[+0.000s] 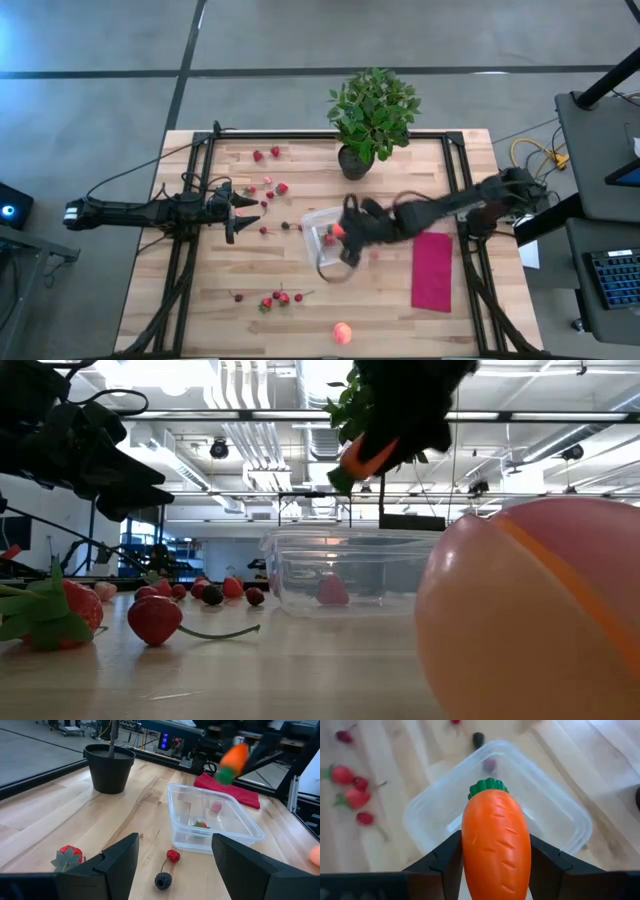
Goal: Pick and placing Produce into tupperware
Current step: Put the orange carrot into the transparent bin, then put the pink peach into the transparent bin
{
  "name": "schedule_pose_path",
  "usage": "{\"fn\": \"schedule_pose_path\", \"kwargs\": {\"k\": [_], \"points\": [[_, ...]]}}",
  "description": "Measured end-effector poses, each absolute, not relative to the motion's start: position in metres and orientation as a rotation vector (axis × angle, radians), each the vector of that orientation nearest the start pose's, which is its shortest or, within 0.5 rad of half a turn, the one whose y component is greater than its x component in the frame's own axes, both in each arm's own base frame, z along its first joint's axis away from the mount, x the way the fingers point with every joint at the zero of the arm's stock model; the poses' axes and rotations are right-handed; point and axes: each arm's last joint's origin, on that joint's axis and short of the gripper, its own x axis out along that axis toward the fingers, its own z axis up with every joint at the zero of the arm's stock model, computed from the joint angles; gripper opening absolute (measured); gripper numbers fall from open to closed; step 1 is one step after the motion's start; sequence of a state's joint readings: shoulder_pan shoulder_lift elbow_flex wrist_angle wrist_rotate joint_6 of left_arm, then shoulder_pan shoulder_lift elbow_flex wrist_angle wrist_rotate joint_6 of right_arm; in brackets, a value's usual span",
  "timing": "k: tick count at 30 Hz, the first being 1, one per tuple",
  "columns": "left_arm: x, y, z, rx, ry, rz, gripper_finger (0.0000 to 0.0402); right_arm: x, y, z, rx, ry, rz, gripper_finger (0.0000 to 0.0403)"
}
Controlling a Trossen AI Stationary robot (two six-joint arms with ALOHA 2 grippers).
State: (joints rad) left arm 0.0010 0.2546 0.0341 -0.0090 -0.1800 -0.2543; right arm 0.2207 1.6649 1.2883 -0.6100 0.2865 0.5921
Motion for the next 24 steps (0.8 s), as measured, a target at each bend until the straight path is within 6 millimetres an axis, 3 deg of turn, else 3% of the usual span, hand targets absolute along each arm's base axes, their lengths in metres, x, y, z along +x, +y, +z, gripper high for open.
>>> {"fn": "schedule_pose_path", "kwargs": {"k": [5,12,18,24], "points": [[0.110,0.005,0.153,-0.232,0.202,0.207,0.0238,0.368,0.041,0.231,0.437,1.002,-0.260,0.0176],[0.110,0.005,0.153,-0.232,0.204,0.208,0.0238,0.384,0.034,0.206,0.533,1.179,-0.281,0.0207],[0.110,0.005,0.153,-0.232,0.205,0.208,0.0238,0.384,0.041,0.207,0.538,1.258,-0.319,0.0243],[0.110,0.005,0.153,-0.232,0.202,0.208,0.0238,0.369,0.060,0.226,0.522,1.244,-0.402,0.0264]]}}
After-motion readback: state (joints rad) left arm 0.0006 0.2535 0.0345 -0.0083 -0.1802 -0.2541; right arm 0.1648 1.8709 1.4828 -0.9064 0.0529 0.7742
